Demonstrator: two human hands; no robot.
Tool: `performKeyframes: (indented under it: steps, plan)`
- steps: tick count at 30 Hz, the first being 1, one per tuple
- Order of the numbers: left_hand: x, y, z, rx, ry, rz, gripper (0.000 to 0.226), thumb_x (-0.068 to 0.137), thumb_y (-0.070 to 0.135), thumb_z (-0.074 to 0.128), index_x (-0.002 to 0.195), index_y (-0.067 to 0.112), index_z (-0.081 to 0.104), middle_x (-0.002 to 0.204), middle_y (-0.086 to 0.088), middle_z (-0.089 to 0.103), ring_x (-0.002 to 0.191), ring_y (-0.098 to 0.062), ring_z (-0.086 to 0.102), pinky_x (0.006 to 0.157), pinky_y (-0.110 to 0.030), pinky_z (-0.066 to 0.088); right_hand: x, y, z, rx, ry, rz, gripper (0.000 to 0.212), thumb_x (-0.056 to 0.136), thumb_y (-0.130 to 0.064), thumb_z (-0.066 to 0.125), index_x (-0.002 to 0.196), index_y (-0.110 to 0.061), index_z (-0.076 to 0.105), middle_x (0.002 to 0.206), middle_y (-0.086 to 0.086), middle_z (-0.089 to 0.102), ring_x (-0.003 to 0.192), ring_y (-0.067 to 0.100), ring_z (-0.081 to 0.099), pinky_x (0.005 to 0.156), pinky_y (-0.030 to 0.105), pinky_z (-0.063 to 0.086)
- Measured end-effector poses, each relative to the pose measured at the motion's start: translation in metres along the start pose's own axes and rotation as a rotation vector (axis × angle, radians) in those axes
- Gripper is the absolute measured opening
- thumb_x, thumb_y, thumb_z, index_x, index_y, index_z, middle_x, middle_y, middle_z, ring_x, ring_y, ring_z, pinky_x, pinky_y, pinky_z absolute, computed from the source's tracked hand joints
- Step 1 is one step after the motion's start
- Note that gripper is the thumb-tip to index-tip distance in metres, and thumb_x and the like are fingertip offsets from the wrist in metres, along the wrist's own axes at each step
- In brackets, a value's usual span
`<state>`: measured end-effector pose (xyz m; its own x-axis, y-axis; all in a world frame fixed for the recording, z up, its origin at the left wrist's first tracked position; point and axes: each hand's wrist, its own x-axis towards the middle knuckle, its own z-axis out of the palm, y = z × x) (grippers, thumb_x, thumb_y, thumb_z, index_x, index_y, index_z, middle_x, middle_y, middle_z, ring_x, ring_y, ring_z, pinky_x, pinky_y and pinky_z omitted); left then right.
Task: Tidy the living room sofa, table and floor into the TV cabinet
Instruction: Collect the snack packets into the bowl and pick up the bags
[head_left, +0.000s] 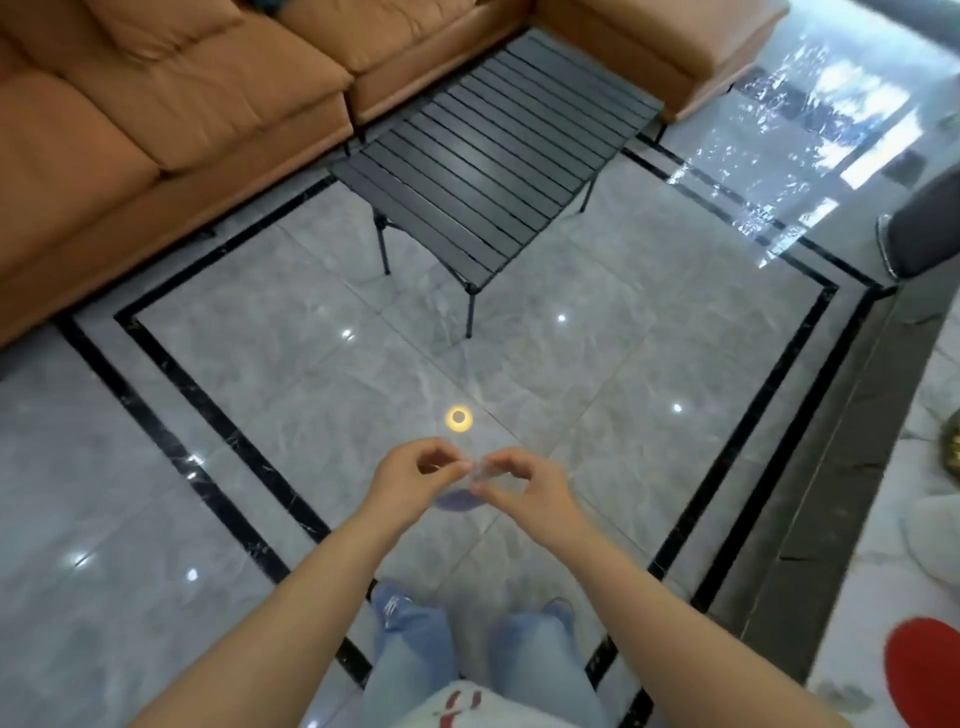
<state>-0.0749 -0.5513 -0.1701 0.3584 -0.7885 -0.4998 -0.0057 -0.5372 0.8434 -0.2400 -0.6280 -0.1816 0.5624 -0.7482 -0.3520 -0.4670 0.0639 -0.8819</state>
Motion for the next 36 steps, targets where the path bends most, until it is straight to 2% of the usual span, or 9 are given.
performKeyframes:
  steps: [4, 7, 11, 14, 18, 22, 26, 31, 36]
  plan:
    - [-0.01, 0.0, -0.067, 0.02, 0.166, 0.03, 0.014, 0.079, 0.02, 0.081, 0.083, 0.026, 0.069, 0.088, 0.009, 0.072, 0.087, -0.006, 0.065, 0.08, -0.022, 0.046, 0.021, -0.053, 0.052, 0.015, -0.021, -0.02, 0.011, 0.078, -0.015, 0.082, 0.081, -0.021, 0.073, 0.084, 0.0, 0.074, 0.08, 0.008, 0.067, 0.078, 0.02, 0.05]
    - [-0.011, -0.007, -0.109, 0.079, 0.308, 0.029, 0.04, 0.076, 0.025, 0.084, 0.109, 0.026, 0.061, 0.111, 0.012, 0.062, 0.105, -0.005, 0.055, 0.084, -0.02, 0.04, 0.04, -0.085, 0.082, 0.074, 0.003, -0.01, 0.016, 0.078, -0.013, 0.082, 0.078, -0.026, 0.072, 0.082, -0.002, 0.075, 0.077, 0.005, 0.068, 0.075, 0.019, 0.051]
    - [0.0, -0.015, -0.15, -0.085, 0.29, -0.022, 0.065, 0.08, 0.022, 0.081, 0.135, 0.021, 0.046, 0.12, 0.004, 0.06, 0.106, -0.011, 0.061, 0.086, -0.022, 0.047, 0.075, -0.125, 0.106, 0.171, 0.003, 0.002, 0.015, 0.081, -0.011, 0.079, 0.084, -0.022, 0.07, 0.083, -0.006, 0.073, 0.076, -0.001, 0.068, 0.074, 0.013, 0.05]
    - [0.016, -0.007, -0.163, -0.274, 0.321, -0.049, 0.043, 0.084, 0.013, 0.076, 0.123, 0.017, 0.056, 0.109, -0.002, 0.069, 0.095, -0.012, 0.068, 0.078, -0.02, 0.053, 0.104, -0.142, 0.117, 0.214, -0.009, 0.013, 0.014, 0.082, -0.009, 0.078, 0.085, -0.02, 0.07, 0.083, -0.006, 0.074, 0.073, -0.002, 0.068, 0.071, 0.011, 0.049]
    - [0.052, 0.006, -0.184, -0.423, 0.388, -0.073, 0.029, 0.086, 0.005, 0.073, 0.112, 0.002, 0.063, 0.104, -0.014, 0.07, 0.087, -0.017, 0.068, 0.077, -0.027, 0.058, 0.153, -0.161, 0.127, 0.317, 0.041, 0.111, 0.016, 0.08, -0.006, 0.08, 0.094, -0.003, 0.073, 0.087, 0.008, 0.077, 0.068, 0.01, 0.069, 0.066, 0.023, 0.056]
    - [0.1, 0.029, -0.204, -0.393, 0.405, -0.095, 0.01, 0.087, 0.007, 0.072, 0.094, 0.007, 0.065, 0.094, -0.013, 0.069, 0.091, -0.025, 0.066, 0.081, -0.036, 0.057, 0.214, -0.186, 0.126, 0.286, 0.03, 0.15, 0.016, 0.076, -0.005, 0.083, 0.075, -0.01, 0.067, 0.064, 0.0, 0.069, 0.056, 0.014, 0.06, 0.061, 0.033, 0.055]
    - [0.142, 0.063, -0.226, -0.513, 0.376, -0.129, 0.023, 0.09, 0.011, 0.069, 0.111, 0.003, 0.065, 0.11, -0.017, 0.068, 0.095, -0.021, 0.067, 0.081, -0.042, 0.059, 0.273, -0.215, 0.12, 0.23, 0.042, 0.124, 0.027, 0.074, -0.009, 0.085, 0.069, -0.009, 0.059, 0.051, -0.002, 0.058, 0.048, 0.016, 0.055, 0.06, 0.036, 0.055]
    - [0.18, 0.093, -0.249, -0.658, 0.446, -0.127, 0.026, 0.093, 0.014, 0.067, 0.115, 0.002, 0.061, 0.103, -0.01, 0.065, 0.088, -0.015, 0.064, 0.065, -0.028, 0.059, 0.33, -0.255, 0.112, 0.207, -0.08, 0.074, 0.02, 0.078, -0.01, 0.083, 0.079, 0.002, 0.067, 0.061, 0.007, 0.064, 0.049, 0.011, 0.058, 0.052, 0.019, 0.052]
    - [0.21, 0.097, -0.274, -0.732, 0.488, -0.16, 0.02, 0.091, 0.013, 0.069, 0.109, 0.01, 0.061, 0.098, -0.005, 0.066, 0.084, -0.013, 0.064, 0.067, -0.027, 0.058, 0.369, -0.272, 0.122, 0.23, -0.203, 0.095, 0.015, 0.084, 0.0, 0.075, 0.097, 0.007, 0.071, 0.076, 0.012, 0.069, 0.062, 0.011, 0.065, 0.056, 0.019, 0.054]
